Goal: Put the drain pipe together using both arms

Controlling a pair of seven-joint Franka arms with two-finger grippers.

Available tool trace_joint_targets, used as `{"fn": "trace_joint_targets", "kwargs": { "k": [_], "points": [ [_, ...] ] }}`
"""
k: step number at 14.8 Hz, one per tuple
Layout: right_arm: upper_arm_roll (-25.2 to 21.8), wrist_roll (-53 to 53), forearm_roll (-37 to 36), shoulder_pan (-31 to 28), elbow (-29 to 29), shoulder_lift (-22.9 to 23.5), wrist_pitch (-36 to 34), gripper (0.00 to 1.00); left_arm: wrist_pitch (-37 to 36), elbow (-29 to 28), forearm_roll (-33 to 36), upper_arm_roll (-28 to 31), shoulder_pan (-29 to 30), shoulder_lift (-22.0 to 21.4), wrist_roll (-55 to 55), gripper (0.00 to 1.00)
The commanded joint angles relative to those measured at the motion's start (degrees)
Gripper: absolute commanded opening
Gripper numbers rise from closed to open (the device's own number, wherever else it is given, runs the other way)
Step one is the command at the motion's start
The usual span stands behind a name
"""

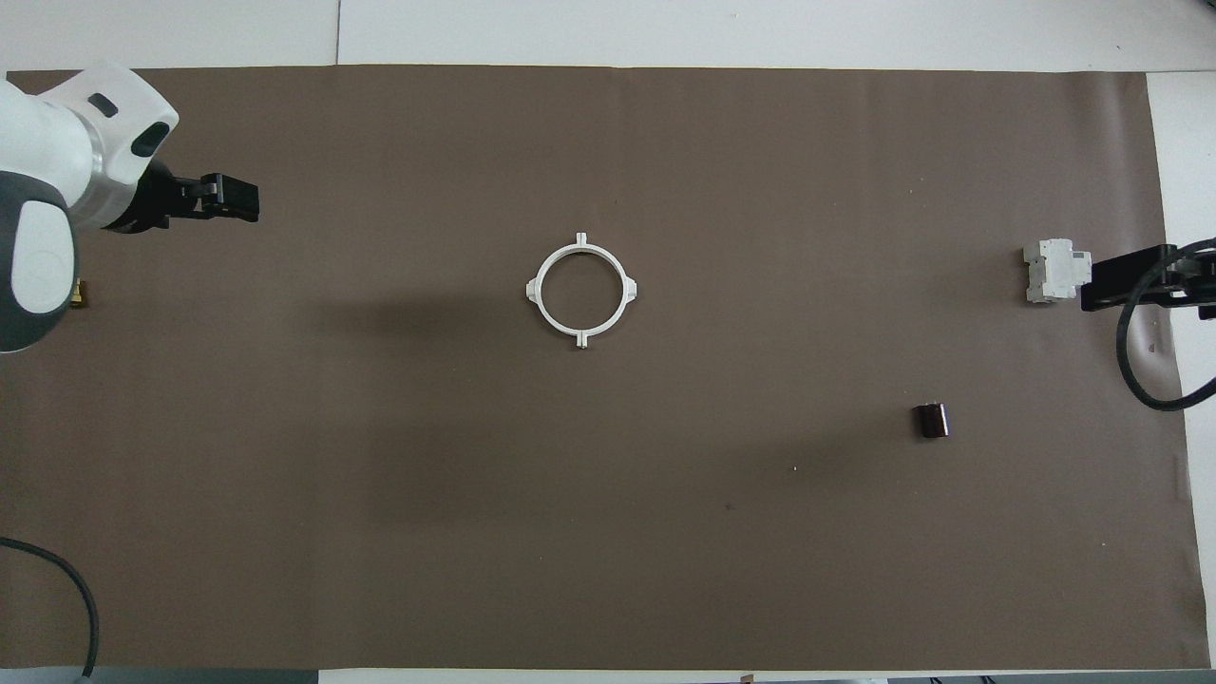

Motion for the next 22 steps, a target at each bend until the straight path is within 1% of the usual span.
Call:
{"fn": "trace_joint_targets", "kwargs": {
  "k": [1, 4, 5, 7, 9, 11, 12, 18, 22],
  "points": [
    [0.2, -1.8, 1.0, -0.4, -1.7, -1.4, 1.3, 1.00, -6.0, -0.2, -1.0, -0.2, 3.4, -4.6, 4.3, 1.00],
    [0.2, -1.8, 1.0, -0.3, -1.6, -1.4, 1.3, 1.00, -13.9, 4.2, -1.0, -0.1, 5.1, -5.2, 4.8, 1.00],
    [0.2, -1.8, 1.0, -0.3, -1.6, -1.4, 1.3, 1.00, -15.4, 5.4, -1.0, 0.2, 5.2, -5.2, 4.8, 1.00],
    [0.2, -1.8, 1.0, -0.2, -1.6, -1.4, 1.3, 1.00, -17.4, 6.0, -1.0, -0.1, 6.5, -5.5, 4.9, 1.00],
    [0.2, -1.8, 1.1, -0.2, -1.6, -1.4, 1.3, 1.00, -19.5, 4.8, -1.1, 0.0, 6.6, -8.0, 4.9, 1.00],
    [0.2, -1.8, 1.0, -0.2, -1.5, -1.3, 1.4, 1.00, -19.3, 1.8, -1.1, 0.4, 6.6, -10.6, 4.8, 1.00],
    [0.2, -1.8, 1.0, -0.2, -1.5, -1.3, 1.3, 1.00, -19.2, 1.1, -1.0, 0.4, 6.6, -10.8, 4.8, 1.00],
    [0.3, -1.8, 1.1, -0.1, -1.5, -1.3, 1.3, 1.00, -18.9, 2.4, -0.8, 0.7, 8.9, -10.2, 6.9, 1.00],
    [0.3, -1.8, 1.1, -0.1, -1.5, -1.3, 1.3, 1.00, -18.3, 3.2, -0.5, 0.7, 8.7, -9.9, 6.9, 1.00]
  ]
}}
